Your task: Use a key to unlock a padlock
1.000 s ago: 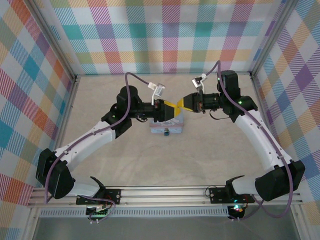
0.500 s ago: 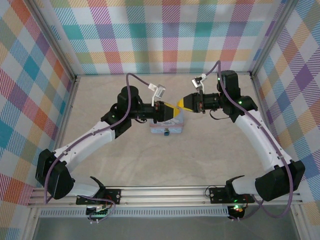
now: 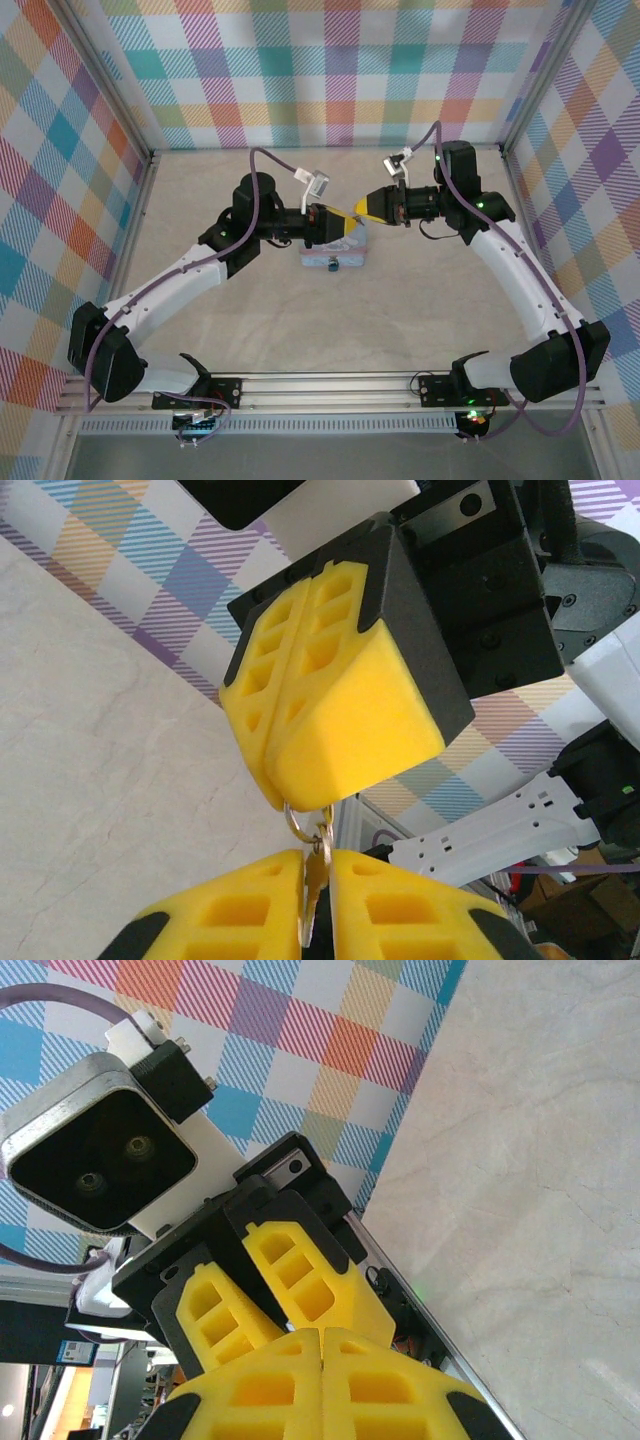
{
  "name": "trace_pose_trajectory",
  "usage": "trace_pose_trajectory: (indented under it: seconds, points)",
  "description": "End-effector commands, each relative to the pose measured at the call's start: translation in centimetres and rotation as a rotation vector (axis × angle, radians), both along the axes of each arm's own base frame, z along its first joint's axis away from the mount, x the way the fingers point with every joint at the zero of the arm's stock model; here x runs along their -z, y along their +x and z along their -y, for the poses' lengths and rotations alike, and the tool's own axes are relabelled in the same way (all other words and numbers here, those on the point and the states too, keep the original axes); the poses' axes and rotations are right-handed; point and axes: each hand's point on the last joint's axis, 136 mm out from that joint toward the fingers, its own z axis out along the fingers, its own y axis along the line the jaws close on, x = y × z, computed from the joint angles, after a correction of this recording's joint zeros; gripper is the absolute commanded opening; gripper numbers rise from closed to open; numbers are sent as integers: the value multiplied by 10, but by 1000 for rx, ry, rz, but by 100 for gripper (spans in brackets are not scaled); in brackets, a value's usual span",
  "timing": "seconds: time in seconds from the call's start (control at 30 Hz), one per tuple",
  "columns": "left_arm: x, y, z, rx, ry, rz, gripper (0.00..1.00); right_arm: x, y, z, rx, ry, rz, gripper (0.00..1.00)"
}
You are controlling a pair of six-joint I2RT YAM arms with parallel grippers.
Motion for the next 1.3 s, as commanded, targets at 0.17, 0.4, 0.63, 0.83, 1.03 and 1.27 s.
trace_pose_trajectory:
  seconds: [0.17,0.4,0.63,0.83,1.03,1.27]
  points:
    - [-11,-11,-4,4,-3,54,5,-7,-8,0,-19,19,36,0]
    - [-9,-14,-5,21,44,59,0,5,-8,7,9,-15,83,32]
    - [-4,-24,-4,95,94,27,0,10,-10,10,5,0,128,45]
    - [-7,-29,0,151,90,12,0,4,-27,3,-84,49,166,44]
    - [-6,-29,3,169,94,0,0,-8,-45,-3,-161,100,211,39]
    - [-5,-27,2,156,100,8,0,-9,-54,-5,-211,123,206,33]
